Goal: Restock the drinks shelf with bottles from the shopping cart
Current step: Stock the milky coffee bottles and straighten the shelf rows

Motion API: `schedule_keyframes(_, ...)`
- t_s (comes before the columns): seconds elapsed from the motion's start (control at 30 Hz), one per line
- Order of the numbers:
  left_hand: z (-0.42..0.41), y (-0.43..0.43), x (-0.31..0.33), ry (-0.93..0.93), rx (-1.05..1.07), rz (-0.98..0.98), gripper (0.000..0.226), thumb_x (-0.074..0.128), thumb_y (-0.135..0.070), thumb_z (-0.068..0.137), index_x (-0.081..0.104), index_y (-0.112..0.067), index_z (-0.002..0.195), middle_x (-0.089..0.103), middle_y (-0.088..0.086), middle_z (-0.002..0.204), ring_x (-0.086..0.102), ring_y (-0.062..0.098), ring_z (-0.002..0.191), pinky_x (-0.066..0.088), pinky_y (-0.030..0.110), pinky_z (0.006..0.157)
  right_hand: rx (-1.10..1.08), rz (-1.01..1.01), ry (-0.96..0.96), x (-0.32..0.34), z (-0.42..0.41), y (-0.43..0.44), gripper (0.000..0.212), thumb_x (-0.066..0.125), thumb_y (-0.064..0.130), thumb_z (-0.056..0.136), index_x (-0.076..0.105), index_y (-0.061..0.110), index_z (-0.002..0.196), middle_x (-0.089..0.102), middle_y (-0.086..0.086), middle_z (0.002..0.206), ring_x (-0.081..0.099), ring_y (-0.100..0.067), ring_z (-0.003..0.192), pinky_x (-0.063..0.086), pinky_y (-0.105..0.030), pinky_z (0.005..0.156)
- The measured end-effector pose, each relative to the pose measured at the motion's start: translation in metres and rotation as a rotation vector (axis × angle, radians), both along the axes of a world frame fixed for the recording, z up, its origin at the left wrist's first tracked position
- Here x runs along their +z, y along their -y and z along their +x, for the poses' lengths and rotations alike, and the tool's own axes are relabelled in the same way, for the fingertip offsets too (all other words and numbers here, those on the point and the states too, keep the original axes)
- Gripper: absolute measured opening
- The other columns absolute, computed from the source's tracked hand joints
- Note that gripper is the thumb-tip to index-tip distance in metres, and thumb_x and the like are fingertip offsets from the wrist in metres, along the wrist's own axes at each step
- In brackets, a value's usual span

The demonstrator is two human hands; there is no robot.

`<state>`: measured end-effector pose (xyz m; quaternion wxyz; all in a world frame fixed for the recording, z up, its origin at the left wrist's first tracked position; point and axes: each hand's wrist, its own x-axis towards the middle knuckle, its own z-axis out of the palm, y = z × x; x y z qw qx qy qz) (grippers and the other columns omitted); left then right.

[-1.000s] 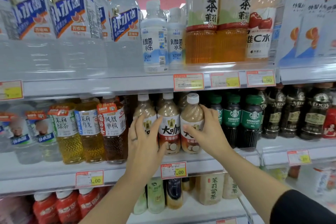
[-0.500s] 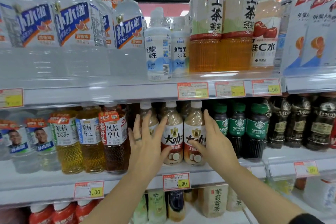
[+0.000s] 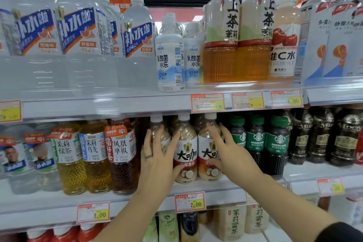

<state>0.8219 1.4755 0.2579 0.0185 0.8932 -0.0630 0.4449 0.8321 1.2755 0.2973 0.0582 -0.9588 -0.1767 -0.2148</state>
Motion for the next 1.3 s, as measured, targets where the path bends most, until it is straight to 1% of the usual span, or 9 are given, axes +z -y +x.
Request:
schedule_keyframes(0.6,-0.002,0.002,0.001,-0.022,0.009,-0.003,0.1,0.085,-0.043,0.054,0.039,-0.023,0.14,0.028,0.018,0.14,0.022,0.045,0.132,0.044,0.062,0.092,0.007,-0.017,0.038,-0.002,0.006,0.001,0.088,0.053,0.036,0.092,-0.017,0.032,0.145,-0.012,-0.01,0.157,0.064,-0.022,0.083,0.049,-0.026,0.056)
schedule_keyframes(0.67,-0.005,0.004,0.002,-0.017,0.015,-0.016,0.098,0.083,-0.044,0.056,0.039,-0.023,0.14,0.027,0.018,0.141,0.021,0.044,0.133,0.041,0.066,0.093,0.052,0.055,0.072,-0.006,-0.002,0.007,0.085,0.055,0.037,0.091,-0.009,0.033,0.147,-0.01,-0.008,0.158,0.064,-0.02,0.077,0.05,-0.026,0.055)
schedule_keyframes(0.77,-0.016,0.017,0.002,0.043,-0.045,-0.087,0.085,0.08,-0.036,0.063,0.041,-0.022,0.137,0.029,0.016,0.141,0.021,0.041,0.135,0.034,0.065,0.099,0.147,0.253,0.308,-0.02,-0.02,0.029,0.063,0.065,0.037,0.084,0.035,0.028,0.14,0.034,-0.001,0.149,0.065,-0.01,0.073,0.053,-0.022,0.054)
schedule_keyframes(0.8,-0.021,0.025,0.001,0.065,-0.09,-0.108,0.077,0.078,-0.034,0.067,0.042,-0.023,0.134,0.03,0.014,0.14,0.024,0.038,0.134,0.034,0.062,0.101,0.181,0.344,0.382,-0.026,-0.023,0.04,0.052,0.066,0.034,0.083,0.047,0.025,0.13,0.047,0.004,0.138,0.064,-0.007,0.078,0.054,-0.022,0.059)
schedule_keyframes(0.87,-0.03,0.048,-0.002,0.071,-0.203,-0.136,0.06,0.068,-0.034,0.074,0.045,-0.023,0.128,0.035,0.01,0.136,0.035,0.031,0.127,0.038,0.052,0.101,0.215,0.533,0.47,-0.038,-0.026,0.067,0.036,0.06,0.029,0.084,0.056,0.021,0.118,0.055,0.01,0.119,0.059,-0.004,0.094,0.053,-0.025,0.075)
schedule_keyframes(0.97,-0.035,0.088,-0.002,-0.063,-0.37,-0.201,0.048,0.056,-0.037,0.084,0.043,-0.029,0.13,0.036,-0.006,0.135,0.055,0.015,0.107,0.046,0.03,0.09,0.139,0.745,0.497,-0.044,-0.017,0.106,0.034,0.059,0.022,0.084,0.056,0.016,0.118,0.048,0.008,0.114,0.05,-0.009,0.104,0.049,-0.035,0.085)
schedule_keyframes(1.07,-0.027,0.131,0.001,-0.171,-0.421,-0.249,0.053,0.054,-0.036,0.089,0.035,-0.035,0.138,0.027,-0.015,0.139,0.052,0.001,0.085,0.046,0.019,0.071,0.006,0.889,0.394,-0.043,0.002,0.133,0.052,0.068,0.02,0.082,0.046,0.014,0.129,0.039,0.007,0.119,0.045,-0.018,0.114,0.047,-0.045,0.092)
schedule_keyframes(1.2,-0.005,0.174,0.001,-0.147,-0.278,-0.199,0.061,0.064,-0.036,0.082,0.034,-0.033,0.136,0.026,-0.001,0.144,0.039,0.018,0.127,0.049,0.034,0.089,0.052,1.005,0.177,-0.041,0.023,0.145,0.073,0.074,0.028,0.077,0.034,0.019,0.138,0.043,0.003,0.129,0.043,-0.01,0.119,0.04,-0.032,0.1)
schedule_keyframes(1.3,0.009,0.189,0.0,-0.136,-0.14,-0.147,0.065,0.072,-0.036,0.072,0.044,-0.028,0.13,0.035,0.008,0.139,0.039,0.029,0.127,0.049,0.042,0.09,0.103,1.046,0.117,-0.039,0.034,0.145,0.069,0.077,0.025,0.074,0.04,0.024,0.132,0.049,0.009,0.121,0.048,-0.006,0.111,0.039,-0.02,0.089)
